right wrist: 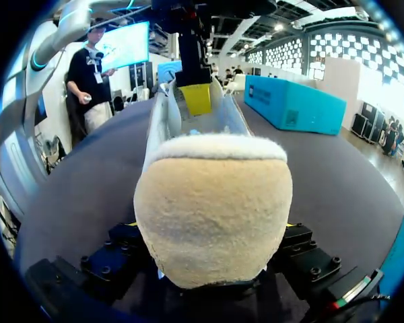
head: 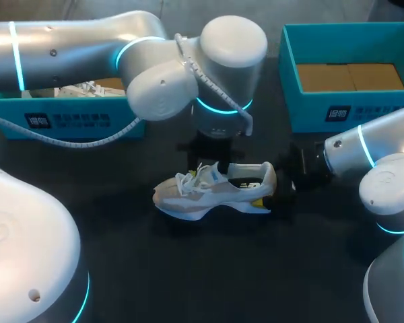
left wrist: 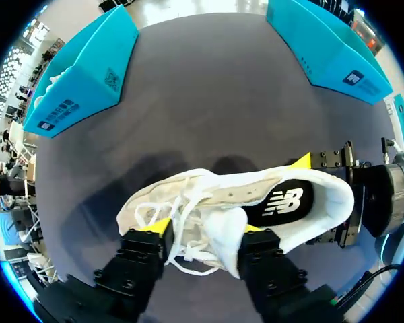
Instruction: Take the shoe out of the shoebox, open the shoe tongue, remove and reinsert the insole, then place the shoe into the shoebox
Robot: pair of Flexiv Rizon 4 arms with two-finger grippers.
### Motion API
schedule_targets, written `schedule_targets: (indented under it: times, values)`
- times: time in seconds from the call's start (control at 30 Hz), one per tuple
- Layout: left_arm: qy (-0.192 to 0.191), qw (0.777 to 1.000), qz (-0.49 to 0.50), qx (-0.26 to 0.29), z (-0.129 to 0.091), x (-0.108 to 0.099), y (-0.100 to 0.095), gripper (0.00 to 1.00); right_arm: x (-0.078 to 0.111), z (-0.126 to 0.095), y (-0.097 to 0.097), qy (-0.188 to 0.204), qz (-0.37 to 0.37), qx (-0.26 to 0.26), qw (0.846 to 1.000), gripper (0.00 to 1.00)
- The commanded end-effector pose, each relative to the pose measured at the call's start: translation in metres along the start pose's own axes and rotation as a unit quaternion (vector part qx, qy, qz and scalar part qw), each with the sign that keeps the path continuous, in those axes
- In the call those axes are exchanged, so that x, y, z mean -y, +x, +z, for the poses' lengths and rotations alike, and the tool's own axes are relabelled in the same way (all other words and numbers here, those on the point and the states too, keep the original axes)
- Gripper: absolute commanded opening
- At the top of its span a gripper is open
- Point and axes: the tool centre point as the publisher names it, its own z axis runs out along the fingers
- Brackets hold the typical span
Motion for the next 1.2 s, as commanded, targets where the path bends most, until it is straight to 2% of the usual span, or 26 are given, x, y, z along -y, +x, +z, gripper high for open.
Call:
schedule_targets:
  times: [0.03, 0.33, 0.37, 0.5, 0.63, 1.0, 1.2]
  values:
    - [0.008, 1.000, 0.000, -0.010, -0.007, -0.006, -0.010, 0.39, 0.000, 0.003, 0.000, 0.002, 0.000, 0.001, 1.000, 0.00]
    - [0.008, 1.000, 0.000, -0.010, -0.007, -0.006, -0.010, 0.39, 0.000, 0.003, 0.000, 0.002, 0.000, 0.001, 1.000, 0.00]
    - [0.031, 0.999, -0.007, -0.033, -0.027, -0.011, -0.013, 0.21, 0.000, 0.003, 0.000, 0.002, 0.000, 0.001, 1.000, 0.00]
    - [0.038, 0.998, -0.009, -0.039, -0.031, -0.012, -0.013, 0.14, 0.000, 0.003, 0.000, 0.002, 0.000, 0.001, 1.000, 0.00]
    - [0.039, 0.998, -0.008, -0.043, -0.033, -0.013, -0.012, 0.00, 0.000, 0.003, 0.000, 0.002, 0.000, 0.001, 1.000, 0.00]
    - [0.035, 0.998, -0.001, -0.056, -0.030, -0.012, -0.011, 0.00, 0.000, 0.003, 0.000, 0.002, 0.000, 0.001, 1.000, 0.00]
    - [0.039, 0.997, 0.003, -0.059, -0.035, -0.011, -0.019, 0.00, 0.000, 0.003, 0.000, 0.002, 0.000, 0.001, 1.000, 0.00]
